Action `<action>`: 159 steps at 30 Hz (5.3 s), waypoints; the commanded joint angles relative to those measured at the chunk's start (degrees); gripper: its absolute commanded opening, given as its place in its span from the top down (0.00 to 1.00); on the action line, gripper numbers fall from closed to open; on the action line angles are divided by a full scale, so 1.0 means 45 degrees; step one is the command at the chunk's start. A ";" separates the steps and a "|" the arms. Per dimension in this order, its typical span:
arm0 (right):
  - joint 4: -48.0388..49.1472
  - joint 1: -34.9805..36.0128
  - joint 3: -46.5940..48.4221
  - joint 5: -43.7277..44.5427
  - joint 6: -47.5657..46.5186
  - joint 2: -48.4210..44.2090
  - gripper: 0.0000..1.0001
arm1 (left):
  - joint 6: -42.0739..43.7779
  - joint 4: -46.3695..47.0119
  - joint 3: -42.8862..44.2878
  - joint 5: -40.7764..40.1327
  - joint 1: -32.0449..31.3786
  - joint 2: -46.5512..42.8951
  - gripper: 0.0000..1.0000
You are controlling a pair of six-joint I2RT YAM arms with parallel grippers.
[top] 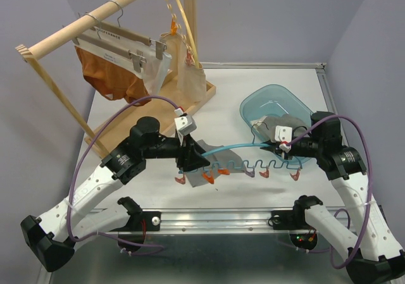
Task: Remove the underwear clipped to the hanger
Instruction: Place the hanger at the clothesline.
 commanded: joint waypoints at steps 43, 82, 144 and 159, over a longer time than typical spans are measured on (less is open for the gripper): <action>0.3099 -0.0075 0.2789 0.8086 0.6514 -0.0371 0.00 | -0.1065 -0.2961 0.2968 -0.4386 -0.0047 -0.3294 1.00; 0.6988 -0.0290 -0.1412 1.0102 0.8312 -0.0391 0.00 | -0.2645 -1.1061 1.0935 -0.8350 -0.0183 -0.4605 1.00; 0.7888 -0.0427 -0.2214 0.9926 0.8546 -0.0468 0.00 | -0.2900 -0.8567 1.3828 -1.4952 -0.1434 0.1919 1.00; 0.7908 -0.0427 -0.2390 0.9750 0.8566 -0.0781 0.00 | -0.3838 -0.9933 1.3732 -1.4855 -0.1434 0.1826 1.00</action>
